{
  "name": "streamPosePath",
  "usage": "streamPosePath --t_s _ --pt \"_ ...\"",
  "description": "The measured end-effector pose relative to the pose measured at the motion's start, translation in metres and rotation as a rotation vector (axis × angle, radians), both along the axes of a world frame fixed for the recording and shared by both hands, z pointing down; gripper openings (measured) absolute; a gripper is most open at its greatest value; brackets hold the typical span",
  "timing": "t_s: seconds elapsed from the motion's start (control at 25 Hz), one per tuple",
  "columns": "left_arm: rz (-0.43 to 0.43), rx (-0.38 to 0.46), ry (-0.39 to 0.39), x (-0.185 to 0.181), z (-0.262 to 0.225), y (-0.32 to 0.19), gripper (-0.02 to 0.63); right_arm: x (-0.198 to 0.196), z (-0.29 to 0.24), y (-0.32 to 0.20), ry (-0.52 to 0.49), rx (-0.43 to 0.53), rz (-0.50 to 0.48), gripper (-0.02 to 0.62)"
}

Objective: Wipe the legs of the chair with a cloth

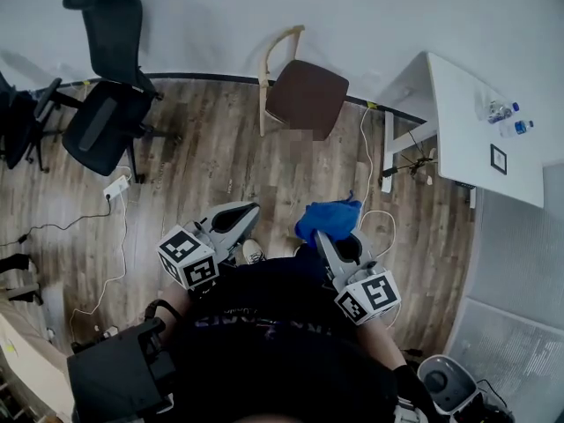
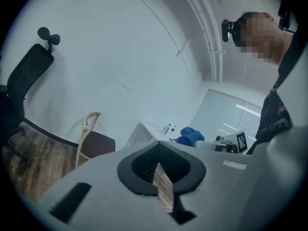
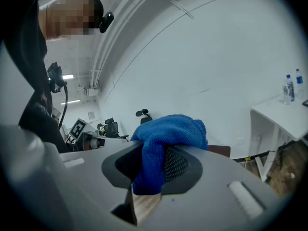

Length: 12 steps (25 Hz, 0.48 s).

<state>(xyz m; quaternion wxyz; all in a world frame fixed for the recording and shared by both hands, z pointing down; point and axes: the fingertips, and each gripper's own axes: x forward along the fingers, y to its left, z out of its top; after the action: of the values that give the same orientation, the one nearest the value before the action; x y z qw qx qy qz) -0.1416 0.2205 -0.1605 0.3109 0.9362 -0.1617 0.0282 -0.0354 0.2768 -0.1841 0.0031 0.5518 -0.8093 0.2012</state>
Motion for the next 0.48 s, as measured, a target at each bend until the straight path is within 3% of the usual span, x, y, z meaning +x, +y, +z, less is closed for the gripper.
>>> streamPosePath --t_s 0.32,0.48 --pt "0.019 0.044 -0.013 0.017 -0.011 -0.007 0.008 0.013 -0.009 -0.004 0.012 0.008 0.008 0.101" --pt "-0.003 -0.002 -0.002 0.014 -0.003 -0.013 0.008 0.008 0.0 -0.007 0.006 -0.023 -0.007 0.101"
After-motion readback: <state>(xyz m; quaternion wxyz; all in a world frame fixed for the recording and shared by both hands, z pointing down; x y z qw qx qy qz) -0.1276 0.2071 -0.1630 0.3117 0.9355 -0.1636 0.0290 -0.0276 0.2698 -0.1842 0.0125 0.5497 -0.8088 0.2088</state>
